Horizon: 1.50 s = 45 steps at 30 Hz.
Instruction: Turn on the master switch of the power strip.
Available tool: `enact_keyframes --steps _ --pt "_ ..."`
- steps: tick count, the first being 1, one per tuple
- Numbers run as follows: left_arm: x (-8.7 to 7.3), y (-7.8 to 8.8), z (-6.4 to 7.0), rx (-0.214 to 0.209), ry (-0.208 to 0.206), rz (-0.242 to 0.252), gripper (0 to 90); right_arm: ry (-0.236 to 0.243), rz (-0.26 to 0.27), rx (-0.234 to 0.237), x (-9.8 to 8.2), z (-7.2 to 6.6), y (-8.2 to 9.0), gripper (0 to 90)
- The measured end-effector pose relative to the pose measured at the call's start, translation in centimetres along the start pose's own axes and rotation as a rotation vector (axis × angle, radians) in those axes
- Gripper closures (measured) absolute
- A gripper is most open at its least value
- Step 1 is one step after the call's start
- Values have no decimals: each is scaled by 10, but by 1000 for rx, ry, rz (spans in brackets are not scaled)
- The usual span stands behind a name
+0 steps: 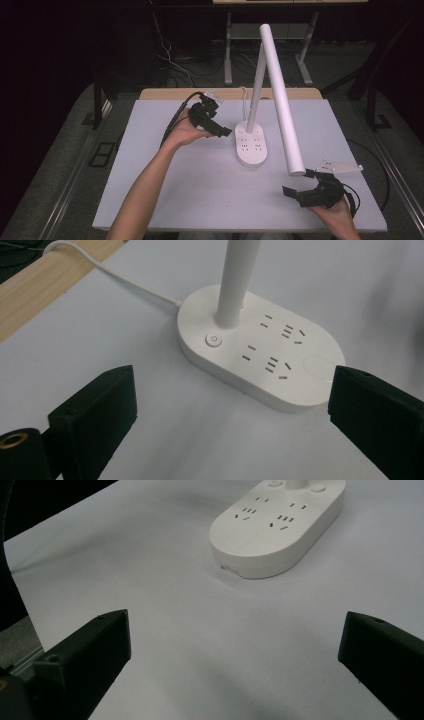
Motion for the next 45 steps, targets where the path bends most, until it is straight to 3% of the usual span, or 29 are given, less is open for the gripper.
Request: enact_keyframes --steps 5,8,10,12,13,18,24,28,30,31,32,35,36,37,38,39,40,42,43,44,45 --pt "5 -6 -3 -7 25 3 85 2 0 1 0 0 0 0" --pt "9 -8 -6 -7 5 7 122 0 0 2 0 0 0 0" --pt "11 -11 -7 -8 22 17 140 -1 0 1 0 0 0 0" --pt "12 -14 -10 -17 5 -1 151 -4 0 2 0 0 0 0" --pt "13 -17 -9 -18 27 13 151 -4 0 2 0 0 0 0" --pt "15 -23 -14 -38 26 -7 182 0 1 4 0 0 0 0" --pt "15 -32 -19 -70 84 7 238 1 3 4 0 0 0 0" --pt "13 -38 -22 -79 150 20 263 1 3 7 0 1 0 0" --pt "12 -39 -25 -83 141 6 275 -1 4 7 0 1 0 0" --pt "12 -41 -25 -78 172 24 284 -2 4 7 0 1 0 0" --pt "11 -40 -27 -83 157 5 294 -4 2 7 0 0 0 0" --pt "11 -43 -28 -90 170 15 322 0 3 8 0 1 0 0" --pt "11 -44 -28 -91 182 30 336 2 3 8 0 1 0 0" --pt "13 -47 -25 -85 225 65 348 2 3 8 0 1 0 0" --pt "12 -47 -27 -92 198 46 374 2 3 9 0 0 0 0" --pt "13 -49 -25 -86 221 69 396 3 3 8 0 0 0 0" --pt "11 -47 -29 -94 153 15 414 4 3 8 0 0 0 0" --pt "14 -54 -24 -76 226 78 446 5 5 9 0 1 0 0" --pt "13 -55 -24 -69 223 72 457 5 5 10 0 1 0 0" --pt "12 -54 -26 -77 184 27 469 0 5 10 0 1 0 0" --pt "13 -57 -24 -72 214 52 479 0 5 11 0 1 0 0"
Point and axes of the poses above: each handheld gripper's, and its own axes: y roughly backward along the jaws, x roughly out of its top, z roughly to its right, the point moved 3 cm from there along -y, roughly forward along the jaws, and after that the axes turned 1 degree about -y, right-handed, at the moved point
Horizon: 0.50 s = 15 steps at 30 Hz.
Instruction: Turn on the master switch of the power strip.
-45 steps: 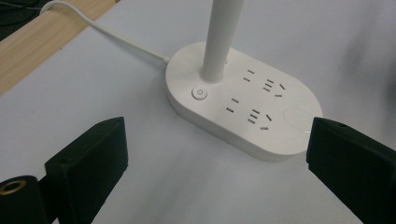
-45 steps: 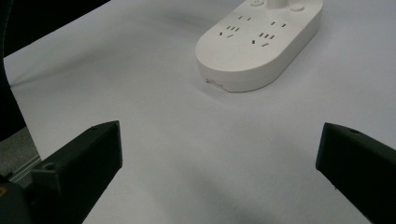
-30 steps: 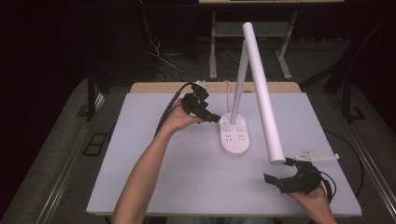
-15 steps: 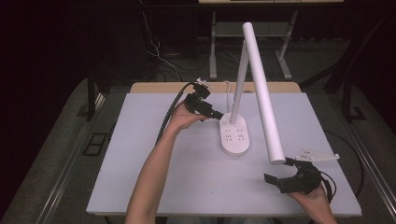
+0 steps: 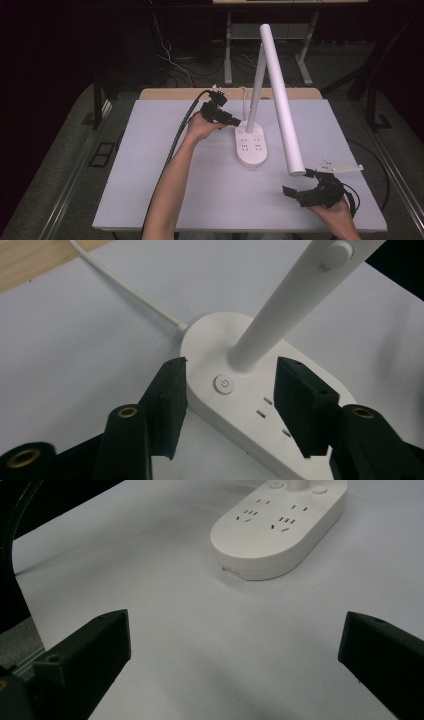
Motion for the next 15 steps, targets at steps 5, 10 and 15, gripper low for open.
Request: enact_keyframes --steps 5,10,15 --pt "-1 -5 -1 -5 -22 -31 564 4 1 -1 0 0 0 0" --pt "-3 -10 -1 -10 -21 -46 651 7 -2 0 0 0 0 0" --pt "-4 -15 -1 -5 -13 -34 740 5 -2 0 0 0 0 0"
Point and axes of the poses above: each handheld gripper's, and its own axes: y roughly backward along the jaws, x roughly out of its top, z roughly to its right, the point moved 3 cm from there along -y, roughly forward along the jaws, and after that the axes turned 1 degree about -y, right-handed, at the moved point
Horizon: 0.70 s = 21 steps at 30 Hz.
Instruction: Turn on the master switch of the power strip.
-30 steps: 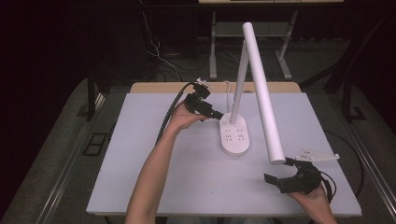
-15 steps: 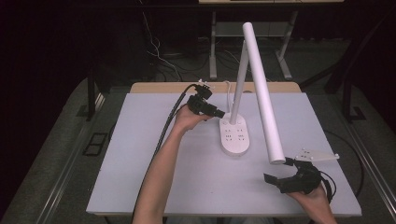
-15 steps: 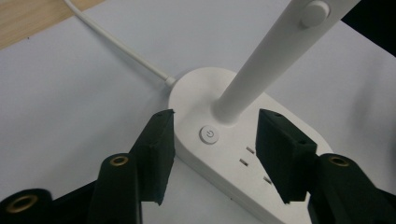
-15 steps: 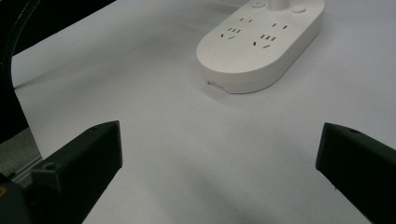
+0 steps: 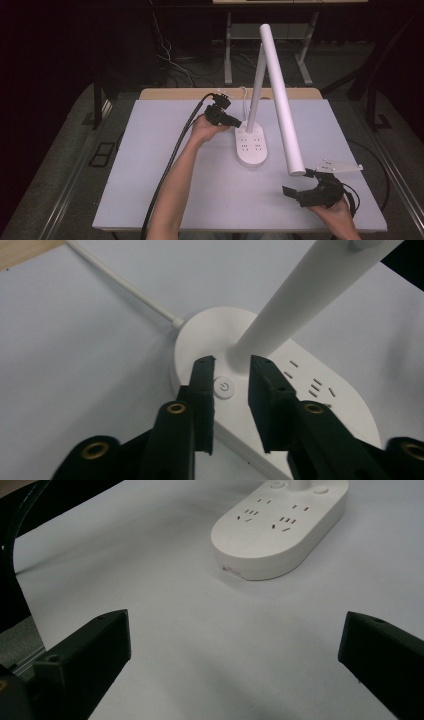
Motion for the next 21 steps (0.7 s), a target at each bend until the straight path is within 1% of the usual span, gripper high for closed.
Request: enact_keyframes --steps 1,2,3,4,6,8,9,10,12,13,18,19,21 --pt "0 -1 0 1 -1 2 756 4 -1 1 0 0 0 0" --pt "0 -4 3 1 34 34 771 5 -2 1 0 0 0 0" --pt "0 -5 2 -4 18 24 787 5 -2 2 0 0 0 0" --pt "-1 -4 1 -3 -14 -2 808 6 -1 2 0 0 0 0" --pt "-1 -6 2 -3 -6 6 849 6 -2 3 0 0 0 0" --pt "-1 -8 1 -3 -13 4 894 10 0 2 0 0 0 0" --pt "-1 -10 1 -2 -9 8 896 9 -1 2 0 0 0 0" --pt "-1 -12 3 -3 5 16 897 8 -1 3 0 0 0 0" --pt "-2 -14 3 -9 6 14 897 8 -1 3 0 0 0 0" --pt "-2 -15 2 -12 1 3 898 6 -3 4 0 0 0 0" --pt "-4 -20 2 -9 -8 -17 898 9 0 3 0 0 0 0" --pt "-5 -21 2 -9 0 -17 899 10 -1 4 0 0 0 0" --pt "-5 -22 2 -8 2 -18 899 10 1 3 0 0 -1 0"
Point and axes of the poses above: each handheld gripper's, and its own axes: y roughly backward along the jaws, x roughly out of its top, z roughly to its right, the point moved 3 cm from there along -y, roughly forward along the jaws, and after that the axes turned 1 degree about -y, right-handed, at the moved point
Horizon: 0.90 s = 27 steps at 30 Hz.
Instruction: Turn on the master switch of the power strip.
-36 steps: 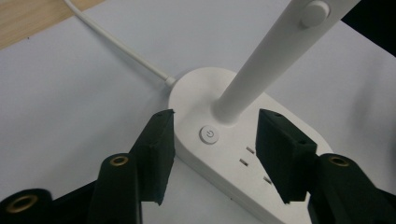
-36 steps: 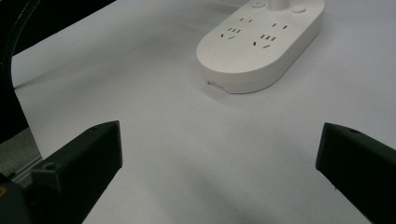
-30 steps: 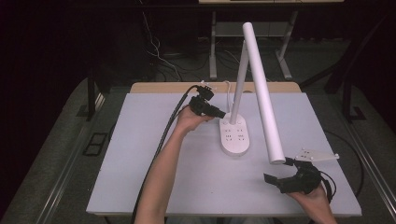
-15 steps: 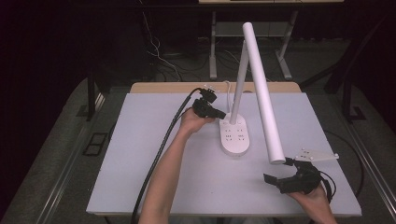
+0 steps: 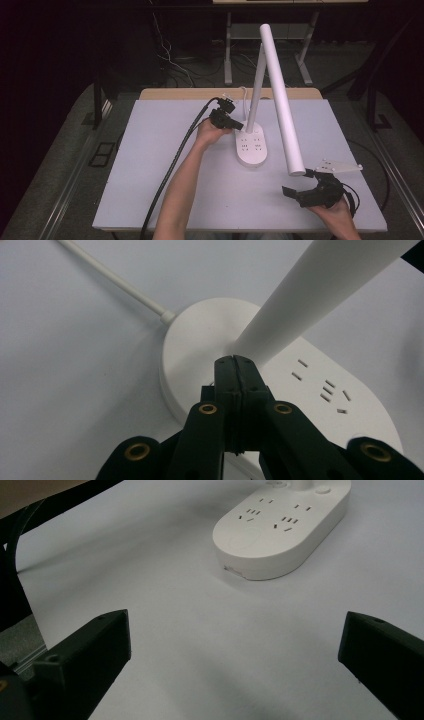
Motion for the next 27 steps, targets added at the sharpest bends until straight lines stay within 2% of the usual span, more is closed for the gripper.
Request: enact_keyframes --steps 3,8,12,16,20,22,24,27 --pt "0 -2 -1 -8 5 10 898 -1 -5 4 0 0 0 0" --pt "-2 -5 0 -6 5 -5 898 0 -6 5 0 0 0 0" --pt "-5 -9 -2 -25 21 -5 898 -1 -6 6 0 0 0 0" --pt "-5 -11 -4 -33 32 22 899 1 -3 6 0 0 0 0" --pt "-6 -11 -5 -42 44 19 900 1 -3 8 0 0 0 0" --pt "-5 -11 -4 -36 43 17 900 -1 -3 10 0 -1 0 0" --pt "-5 -11 -2 -20 25 8 900 -1 -3 9 0 -1 0 0" --pt "-6 -11 -4 -27 42 10 900 -2 0 7 1 -2 0 0"
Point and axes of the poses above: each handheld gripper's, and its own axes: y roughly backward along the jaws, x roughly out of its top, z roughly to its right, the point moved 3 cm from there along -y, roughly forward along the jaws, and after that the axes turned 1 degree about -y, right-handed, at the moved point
